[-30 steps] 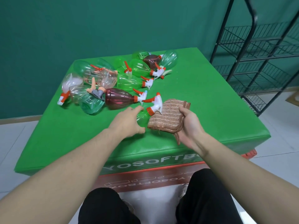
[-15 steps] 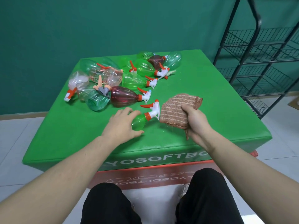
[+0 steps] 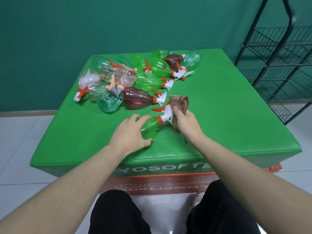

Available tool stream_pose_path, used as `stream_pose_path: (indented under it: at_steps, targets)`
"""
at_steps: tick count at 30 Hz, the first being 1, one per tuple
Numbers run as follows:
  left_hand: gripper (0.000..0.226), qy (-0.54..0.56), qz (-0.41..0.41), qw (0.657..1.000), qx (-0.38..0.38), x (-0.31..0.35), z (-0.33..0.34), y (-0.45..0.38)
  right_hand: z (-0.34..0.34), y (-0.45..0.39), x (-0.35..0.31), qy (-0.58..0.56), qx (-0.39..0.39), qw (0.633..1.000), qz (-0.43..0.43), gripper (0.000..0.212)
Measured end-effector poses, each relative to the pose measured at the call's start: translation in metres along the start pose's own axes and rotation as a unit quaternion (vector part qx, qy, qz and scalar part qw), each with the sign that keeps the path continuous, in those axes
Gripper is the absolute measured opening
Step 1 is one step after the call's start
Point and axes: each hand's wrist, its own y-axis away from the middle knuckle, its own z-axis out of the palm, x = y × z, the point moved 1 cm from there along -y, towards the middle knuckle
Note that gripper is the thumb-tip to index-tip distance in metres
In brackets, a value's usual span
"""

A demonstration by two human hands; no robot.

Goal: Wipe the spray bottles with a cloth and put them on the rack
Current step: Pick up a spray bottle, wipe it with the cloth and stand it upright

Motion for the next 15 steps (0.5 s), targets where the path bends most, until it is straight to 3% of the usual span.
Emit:
stream_pose_path:
  at_steps: [5,10,12,15]
  targets:
    - [0.085,0.012,-0.02,1.0,0.011,-0.003,0.002,-0.006,0.007,0.009,0.012,0.013,-0.01,0.999,-0.028,0.038]
    - [0.086,0.043,-0.056,0.997,0.016,-0.006,0.001,-0.013,0.004,0.023,0.01,-0.052,-0.038,0.998,-0.021,0.035]
    - [0.086,0.037,-0.051,0.998,0.019,-0.005,0.003,-0.013,-0.001,0.019,0.012,0.009,-0.031,0.998,-0.047,0.024]
    - [0.086,0.031,-0.048,0.998,0.024,-0.006,0.004,-0.014,0.004,0.009,0.012,0.082,-0.038,0.994,-0.059,0.03]
